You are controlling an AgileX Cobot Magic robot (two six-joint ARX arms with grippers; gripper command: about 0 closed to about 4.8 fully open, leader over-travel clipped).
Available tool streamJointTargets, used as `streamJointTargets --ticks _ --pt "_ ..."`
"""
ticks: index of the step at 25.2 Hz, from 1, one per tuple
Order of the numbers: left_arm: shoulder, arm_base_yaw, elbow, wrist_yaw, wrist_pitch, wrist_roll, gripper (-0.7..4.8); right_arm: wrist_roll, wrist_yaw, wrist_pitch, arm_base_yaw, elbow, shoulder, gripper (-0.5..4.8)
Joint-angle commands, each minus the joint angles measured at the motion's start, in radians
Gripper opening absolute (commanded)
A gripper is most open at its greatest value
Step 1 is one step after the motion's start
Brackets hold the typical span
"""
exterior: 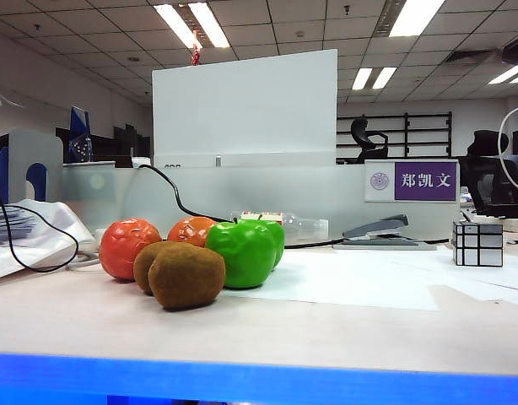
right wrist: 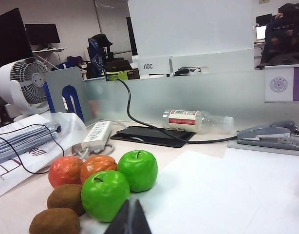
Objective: Put the same fruits together.
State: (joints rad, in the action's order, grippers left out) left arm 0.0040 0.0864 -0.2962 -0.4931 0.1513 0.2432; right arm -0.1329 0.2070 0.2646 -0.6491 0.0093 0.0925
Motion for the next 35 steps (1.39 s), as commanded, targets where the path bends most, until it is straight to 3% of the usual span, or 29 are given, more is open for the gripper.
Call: streamJointTargets --ticks 1,25,27,32,35 --pt "-0.002 0.0 -0.003 0.0 -0.01 -0.001 -0.05 -0.001 0.001 -0.005 -0.001 -0.007 0.001 -0.07" --pt "-0.002 0.0 -0.003 0.0 -0.01 -0.001 -0.05 0.007 0.001 -0.015 0.011 -0.007 0.0 -0.07" --pt "-0.002 0.0 -0.003 0.0 -0.009 -0.001 -0.05 0.015 0.002 -0.033 0.049 -0.007 0.0 -0.07" --pt "-0.002 0.0 -0.003 0.0 -0.01 -0.001 -0.05 0.027 -0.008 -0.114 0.306 -0.007 -0.001 -0.07" --pt "-0.002 0.0 -0.003 0.0 -0.009 -0.001 -0.05 0.027 -0.115 -0.13 0.531 -0.007 -0.042 -0.07"
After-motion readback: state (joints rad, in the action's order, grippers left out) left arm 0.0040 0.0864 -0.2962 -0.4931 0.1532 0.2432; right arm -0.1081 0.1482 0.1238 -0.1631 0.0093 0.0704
